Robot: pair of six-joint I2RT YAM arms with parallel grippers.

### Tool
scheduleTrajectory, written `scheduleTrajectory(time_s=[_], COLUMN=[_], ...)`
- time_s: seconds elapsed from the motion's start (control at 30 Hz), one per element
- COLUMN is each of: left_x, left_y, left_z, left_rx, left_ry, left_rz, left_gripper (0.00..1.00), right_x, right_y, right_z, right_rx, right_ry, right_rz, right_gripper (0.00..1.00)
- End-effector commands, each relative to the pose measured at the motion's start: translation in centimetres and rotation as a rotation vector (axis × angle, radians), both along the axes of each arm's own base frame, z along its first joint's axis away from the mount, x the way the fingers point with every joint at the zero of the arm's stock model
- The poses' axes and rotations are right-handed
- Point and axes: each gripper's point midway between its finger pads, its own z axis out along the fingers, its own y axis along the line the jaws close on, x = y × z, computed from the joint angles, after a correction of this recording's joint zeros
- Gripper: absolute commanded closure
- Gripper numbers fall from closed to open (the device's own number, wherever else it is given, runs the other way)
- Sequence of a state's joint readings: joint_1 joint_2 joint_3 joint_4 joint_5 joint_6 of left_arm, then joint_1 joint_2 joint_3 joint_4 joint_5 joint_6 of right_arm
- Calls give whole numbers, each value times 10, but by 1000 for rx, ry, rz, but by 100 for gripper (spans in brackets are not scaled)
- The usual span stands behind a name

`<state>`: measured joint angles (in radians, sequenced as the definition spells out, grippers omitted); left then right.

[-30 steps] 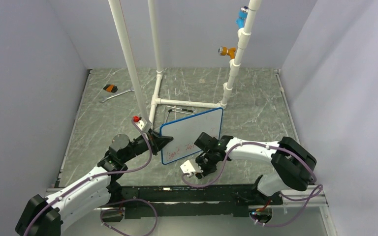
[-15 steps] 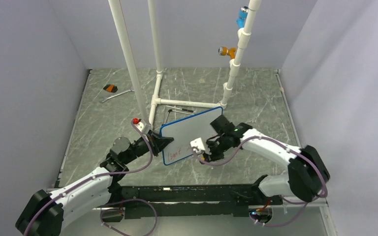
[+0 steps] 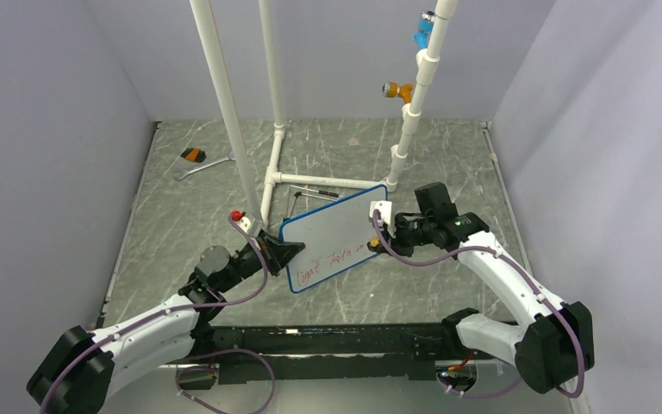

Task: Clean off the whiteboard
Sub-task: Pick up the whiteboard eraser from the center of the board, then erase the whiteboard at the center of the board.

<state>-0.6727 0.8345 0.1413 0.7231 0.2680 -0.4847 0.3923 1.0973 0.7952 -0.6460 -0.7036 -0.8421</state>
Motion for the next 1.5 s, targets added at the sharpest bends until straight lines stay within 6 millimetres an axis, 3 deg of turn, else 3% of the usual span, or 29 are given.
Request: scheduleTrajectory(time_s=[0.0, 0.23, 1.47], left_x=[-7, -10, -17], left_y=[5, 1, -16], left_z=[-39, -43, -49], left_rx=[83, 81, 93], left_ry=[93, 109, 139], left_rz=[8, 2, -37], left_gripper=[100, 100, 100], right_x=[18, 28, 33], right_y=[-1, -6, -8], right_z=[7, 8, 0], right_rx=[29, 37, 48], right_ry=[-23, -20, -2], right_rz=[-87, -139, -164], right_gripper=[100, 100, 100])
